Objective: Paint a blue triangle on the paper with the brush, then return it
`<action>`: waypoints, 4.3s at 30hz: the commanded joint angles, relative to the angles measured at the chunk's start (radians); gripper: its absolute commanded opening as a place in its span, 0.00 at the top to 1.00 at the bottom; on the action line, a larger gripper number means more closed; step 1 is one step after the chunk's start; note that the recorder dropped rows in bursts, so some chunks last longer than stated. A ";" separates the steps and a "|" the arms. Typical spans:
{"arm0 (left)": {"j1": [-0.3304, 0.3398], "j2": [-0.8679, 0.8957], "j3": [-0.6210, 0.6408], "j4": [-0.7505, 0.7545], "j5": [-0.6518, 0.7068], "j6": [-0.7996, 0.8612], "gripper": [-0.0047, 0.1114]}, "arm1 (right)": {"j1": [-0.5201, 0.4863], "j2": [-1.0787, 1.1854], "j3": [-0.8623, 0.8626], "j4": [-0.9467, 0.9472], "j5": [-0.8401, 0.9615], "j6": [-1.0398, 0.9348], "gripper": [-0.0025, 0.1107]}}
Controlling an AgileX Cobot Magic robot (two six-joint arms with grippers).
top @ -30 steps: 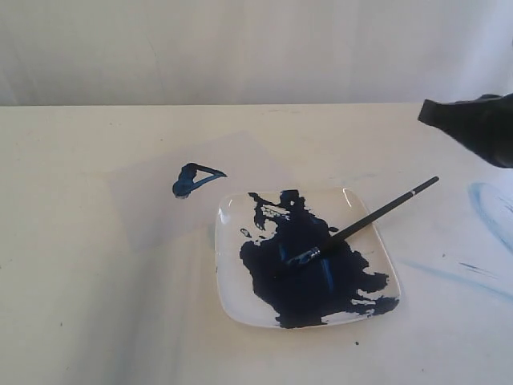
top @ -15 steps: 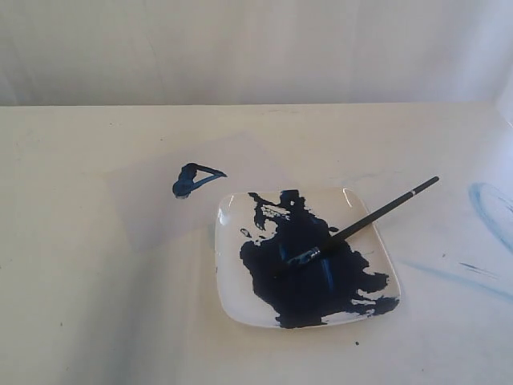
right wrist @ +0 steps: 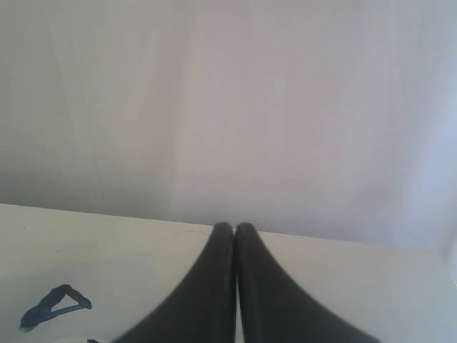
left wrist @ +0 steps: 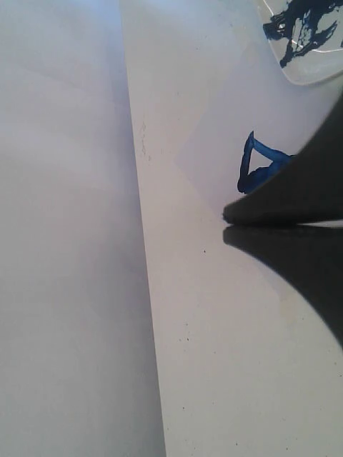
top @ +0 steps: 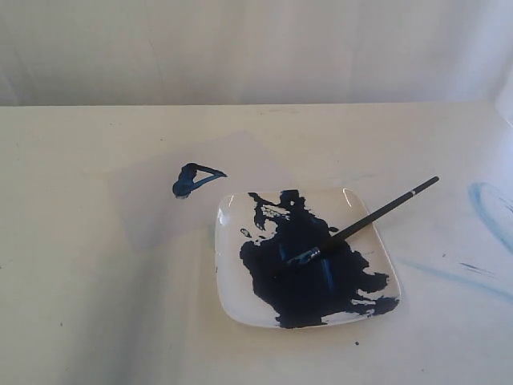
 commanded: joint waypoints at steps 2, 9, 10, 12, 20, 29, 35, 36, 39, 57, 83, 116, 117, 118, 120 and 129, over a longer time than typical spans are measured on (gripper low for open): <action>0.002 -0.010 0.002 0.005 0.000 0.000 0.96 | -0.005 -0.005 0.003 0.000 0.004 -0.014 0.98; 0.002 -0.024 0.003 0.005 0.007 0.000 0.96 | -0.005 -0.005 0.003 0.000 0.004 -0.014 0.98; 0.002 -0.034 0.003 0.005 0.007 0.000 0.96 | -0.005 -0.005 0.003 0.000 0.004 -0.014 0.98; 0.002 -0.075 0.003 0.005 0.009 0.000 0.96 | -0.005 -0.005 0.003 0.000 0.004 -0.014 0.98; -0.016 -0.397 0.073 0.005 0.007 0.000 0.96 | -0.005 -0.005 0.003 0.000 0.004 -0.014 0.98; -0.069 -0.565 0.184 0.005 0.034 0.000 0.96 | -0.005 -0.005 0.003 0.000 0.004 0.003 0.98; -0.069 -0.730 0.347 0.005 0.134 0.000 0.96 | -0.005 -0.005 0.003 0.000 0.004 0.005 0.98; -0.072 -0.758 0.369 0.005 0.176 0.000 0.96 | -0.005 -0.005 0.003 0.000 0.004 0.005 0.98; -0.154 -0.930 0.519 -0.027 0.383 0.000 0.96 | -0.005 -0.005 0.003 0.000 0.004 0.005 0.98; -0.206 -1.121 0.711 -0.185 0.293 -0.006 0.96 | -0.005 -0.005 0.003 0.000 0.004 0.005 0.98; -0.205 -1.127 0.716 -0.902 0.588 0.599 0.96 | -0.005 -0.005 0.003 0.000 0.004 0.005 0.98; -0.205 -1.127 0.806 -1.996 0.722 1.851 0.96 | -0.005 -0.005 0.003 0.000 0.004 0.005 0.98; -0.205 -1.127 0.819 -1.993 0.722 1.849 0.96 | -0.005 -0.005 0.003 0.000 0.004 0.005 0.98; -0.205 -1.127 0.837 -1.991 0.724 1.840 0.96 | -0.005 -0.005 0.003 0.000 0.004 0.005 0.98; -0.205 -1.127 0.847 -1.989 0.727 1.799 0.96 | -0.005 -0.005 0.003 0.000 0.004 0.005 0.98; -0.205 -1.128 0.847 -1.783 0.929 1.679 0.96 | -0.005 -0.005 0.003 0.000 0.004 0.005 0.98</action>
